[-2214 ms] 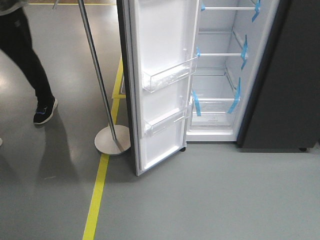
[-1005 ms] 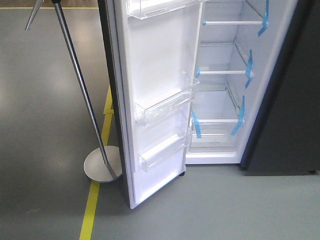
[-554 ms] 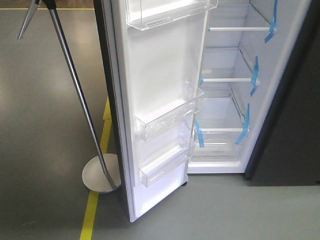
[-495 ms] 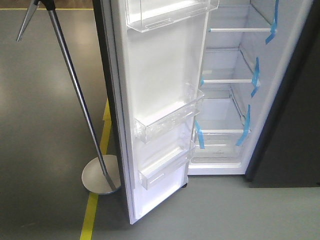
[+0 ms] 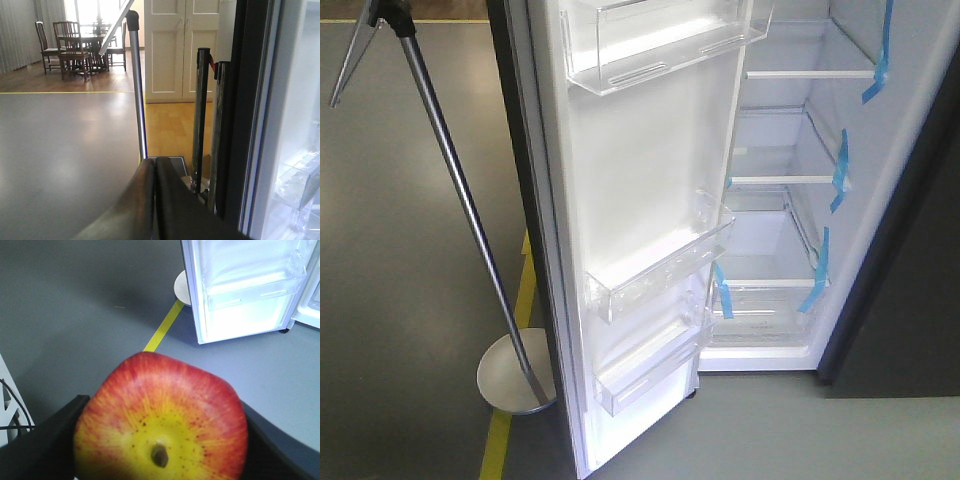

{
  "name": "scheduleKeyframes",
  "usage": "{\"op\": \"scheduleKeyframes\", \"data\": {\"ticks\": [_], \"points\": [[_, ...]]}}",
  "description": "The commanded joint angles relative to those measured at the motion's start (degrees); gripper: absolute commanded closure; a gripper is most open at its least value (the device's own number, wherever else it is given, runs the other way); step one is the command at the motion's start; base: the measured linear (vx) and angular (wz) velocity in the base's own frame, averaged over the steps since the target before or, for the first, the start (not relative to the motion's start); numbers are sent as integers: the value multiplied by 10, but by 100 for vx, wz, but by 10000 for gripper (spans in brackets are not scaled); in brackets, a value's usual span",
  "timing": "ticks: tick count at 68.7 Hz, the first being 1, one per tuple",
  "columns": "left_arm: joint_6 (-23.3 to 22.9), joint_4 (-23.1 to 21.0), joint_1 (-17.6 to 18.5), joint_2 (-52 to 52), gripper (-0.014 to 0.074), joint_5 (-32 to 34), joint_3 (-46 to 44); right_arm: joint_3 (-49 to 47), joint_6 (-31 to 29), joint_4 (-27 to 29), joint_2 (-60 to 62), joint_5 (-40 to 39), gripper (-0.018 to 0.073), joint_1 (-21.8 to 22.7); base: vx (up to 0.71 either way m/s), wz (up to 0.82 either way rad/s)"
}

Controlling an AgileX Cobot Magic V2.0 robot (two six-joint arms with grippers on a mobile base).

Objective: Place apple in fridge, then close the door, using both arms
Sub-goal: 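Drive up close to the refrigerator door shelves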

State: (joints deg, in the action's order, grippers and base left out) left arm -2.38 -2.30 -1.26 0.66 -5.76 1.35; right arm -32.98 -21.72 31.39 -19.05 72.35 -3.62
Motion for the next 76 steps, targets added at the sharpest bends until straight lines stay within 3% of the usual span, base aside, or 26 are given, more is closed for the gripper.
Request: {"op": "scheduleKeyframes", "data": {"ticks": [1, 76], "points": [[-5, -5, 1, 8, 603, 47, -9, -14, -7, 23, -6, -21, 363, 2, 13, -1], [-5, -5, 1, 8, 603, 47, -9, -14, -7, 23, -6, -21, 363, 2, 10, 0]]}}
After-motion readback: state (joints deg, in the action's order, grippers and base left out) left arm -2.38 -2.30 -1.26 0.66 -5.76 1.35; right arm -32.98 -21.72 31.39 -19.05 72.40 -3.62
